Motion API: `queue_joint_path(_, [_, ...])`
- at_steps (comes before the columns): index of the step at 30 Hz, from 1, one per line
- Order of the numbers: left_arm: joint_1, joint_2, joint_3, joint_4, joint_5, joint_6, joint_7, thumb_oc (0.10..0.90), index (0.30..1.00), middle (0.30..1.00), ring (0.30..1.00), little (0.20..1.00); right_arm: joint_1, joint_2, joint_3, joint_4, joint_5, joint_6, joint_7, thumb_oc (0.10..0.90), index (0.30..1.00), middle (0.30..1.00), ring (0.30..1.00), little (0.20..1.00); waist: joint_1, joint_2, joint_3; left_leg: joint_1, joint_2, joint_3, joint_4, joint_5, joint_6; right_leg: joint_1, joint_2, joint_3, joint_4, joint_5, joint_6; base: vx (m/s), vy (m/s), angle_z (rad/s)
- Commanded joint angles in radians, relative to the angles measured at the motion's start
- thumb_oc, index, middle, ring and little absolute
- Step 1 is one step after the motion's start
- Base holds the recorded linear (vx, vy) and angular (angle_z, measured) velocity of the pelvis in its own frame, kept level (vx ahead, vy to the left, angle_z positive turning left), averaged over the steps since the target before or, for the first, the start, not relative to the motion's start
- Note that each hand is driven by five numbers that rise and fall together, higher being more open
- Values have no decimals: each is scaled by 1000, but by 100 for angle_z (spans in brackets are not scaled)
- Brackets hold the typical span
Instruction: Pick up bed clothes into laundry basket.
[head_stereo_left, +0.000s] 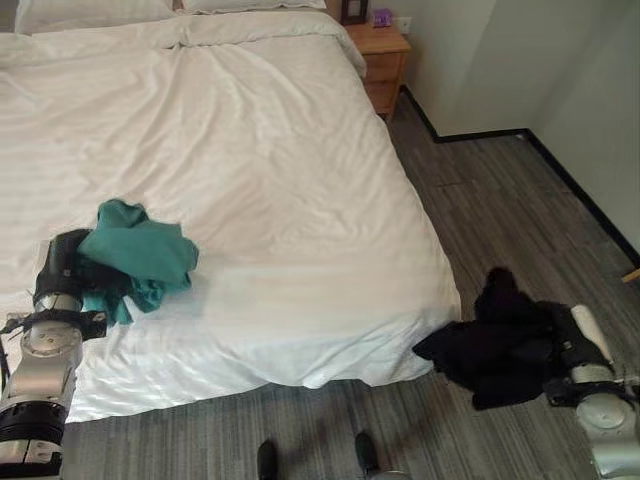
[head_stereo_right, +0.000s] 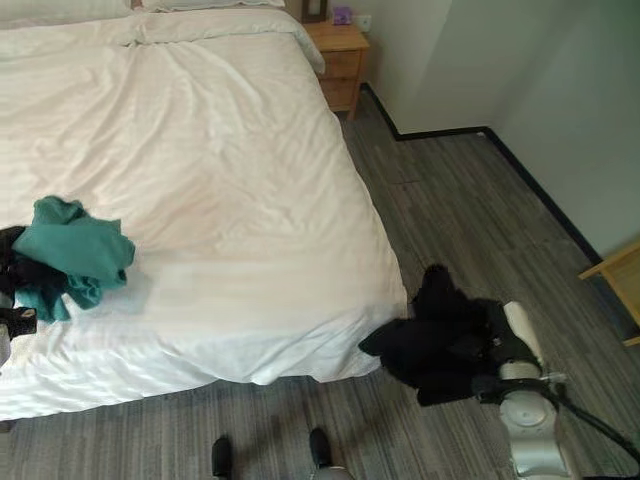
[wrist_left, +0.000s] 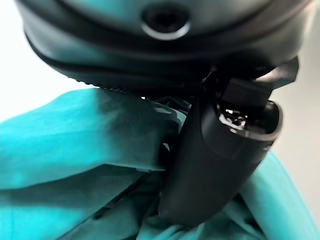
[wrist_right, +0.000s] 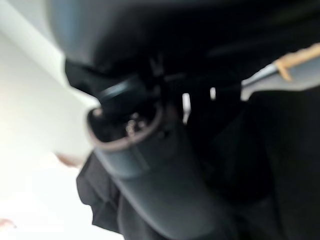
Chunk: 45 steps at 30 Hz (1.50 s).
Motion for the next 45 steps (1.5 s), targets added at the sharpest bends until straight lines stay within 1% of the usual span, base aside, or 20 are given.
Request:
queue_joint_path(1, [-114,10,41,-125,-62,-163,41,400,300,300,300,300,-125,-97,-8,-198,170,-122,-19,400,300,300,300,300,14,12,-129,9,16,9,6,-38,-24,62,-85,-59,123,-149,77,-46,-59,5])
queue_joint_path(4, [-87,-28,23,-202,-72,-148,12,400,300,300,300,300,-132,-71,17,-269,217,-125,24,400,300,300,300,300,17,15,-132,13,14,5,6,-36,-23,69,-82,-62,123,-153,72,-27,-34,9])
queue_joint_path(7, [-19,-118,9,-327,-112,-153,-29,400,300,300,300,300,-135,2,40,-315,325,-139,39,400,300,300,300,300,23,15,-137,15,12,1,6,-33,-21,76,-83,-69,121,-152,69,-24,-34,8])
queue_joint_path(8, [19,-161,23,-366,-144,-156,-38,400,300,300,300,300,-128,31,38,-343,356,-143,46,400,300,300,300,300,25,14,-138,16,12,1,6,-34,-20,77,-84,-70,119,-153,68,0,0,0])
queue_joint_path(10, [110,-284,38,-459,-194,-167,-56,400,300,300,300,300,-100,109,25,-380,423,-166,41,400,300,300,300,300,28,12,-140,12,11,-1,6,-25,-17,75,-82,-68,118,-147,65,-21,-13,0])
queue_joint_path(12, [223,-408,30,-560,-195,-162,-78,400,300,300,300,300,-56,199,5,-397,468,-188,29,400,300,300,300,300,27,9,-148,16,11,6,6,-33,-14,77,-84,-65,115,-145,61,0,0,0])
queue_joint_path(16, [304,-454,54,-591,-208,-155,-98,400,300,300,300,300,-23,213,-7,-415,440,-188,31,400,300,300,300,300,28,3,-155,27,9,11,6,-48,-13,88,-88,-63,107,-152,61,11,-2,0])
queue_joint_path(17, [346,-505,86,-581,-262,-158,-110,400,300,300,300,300,-10,227,-31,-425,445,-192,28,400,300,300,300,300,32,-2,-154,24,12,9,6,-42,-10,82,-85,-56,101,-141,61,48,-14,-1])
queue_joint_path(24, [394,-493,154,-581,-228,-162,-109,400,300,300,300,300,27,243,-68,-427,472,-200,33,400,300,300,300,300,40,-11,-165,43,15,9,8,-64,-9,97,-85,-59,83,-150,60,22,-2,0])
queue_joint_path(30, [349,-462,149,-583,-191,-169,-100,400,300,300,300,300,27,224,-60,-423,483,-186,45,400,300,300,300,300,36,-34,-148,25,20,16,101,-111,3,91,-92,-35,103,-150,64,-11,15,-1])
queue_joint_path(34, [294,-426,165,-576,-175,-182,-79,400,300,300,300,300,23,204,-93,-425,477,-178,37,400,300,300,300,300,1,-47,-133,8,22,55,171,-158,9,62,-103,21,117,-125,83,-37,93,-25])
queue_joint_path(36, [269,-390,192,-573,-166,-197,-64,400,300,300,300,300,26,204,-111,-426,484,-178,35,400,300,300,300,300,-24,-53,-116,9,20,96,200,-192,23,36,-112,75,124,-107,104,-48,150,-51])
queue_joint_path(38, [248,-356,208,-568,-141,-208,-53,400,300,300,300,300,39,215,-126,-431,479,-172,45,400,300,300,300,300,-37,-59,-106,6,14,138,198,-195,36,1,-121,128,122,-64,125,-61,152,-86])
queue_joint_path(39, [223,-338,201,-563,-141,-209,-52,400,300,300,300,300,57,221,-141,-432,464,-166,42,400,300,300,300,300,-50,-59,-100,11,8,152,182,-193,42,-23,-128,145,138,-24,139,-48,99,-80])
queue_joint_path(40, [222,-337,200,-563,-141,-210,-52,400,300,300,300,300,57,221,-141,-432,464,-166,42,400,300,300,300,300,-48,-59,-101,10,8,155,180,-191,42,-26,-127,148,138,-23,139,-217,197,-63])
queue_joint_path(41, [161,-272,161,-557,-96,-211,-50,400,300,300,300,300,79,216,-166,-439,457,-169,42,400,300,300,300,300,-127,-44,-27,20,18,209,146,-186,57,-163,-71,151,277,92,146,-204,137,-54])
queue_joint_path(42, [154,-271,158,-553,-96,-212,-49,400,300,300,300,300,76,217,-169,-439,458,-169,43,400,300,300,300,300,-119,-43,-27,19,21,214,144,-185,55,-176,-64,157,292,88,146,-316,300,-48])
queue_joint_path(43, [129,-254,126,-555,-90,-205,-52,400,300,300,300,300,89,223,-165,-444,462,-174,37,400,300,300,300,300,-148,-27,2,23,27,248,135,-176,65,-216,-36,103,378,70,145,-184,270,-85])
queue_joint_path(44, [105,-252,106,-538,-88,-205,-57,400,300,300,300,300,101,234,-160,-449,471,-176,43,400,300,300,300,300,-172,-12,19,28,34,269,128,-167,72,-251,-7,75,484,27,131,-226,371,-103])
queue_joint_path(45, [84,-265,76,-528,-94,-205,-63,400,300,300,300,300,120,249,-158,-441,476,-175,45,400,300,300,300,300,-196,-3,27,38,37,294,119,-161,78,-288,34,44,609,-37,107,-65,346,-111])
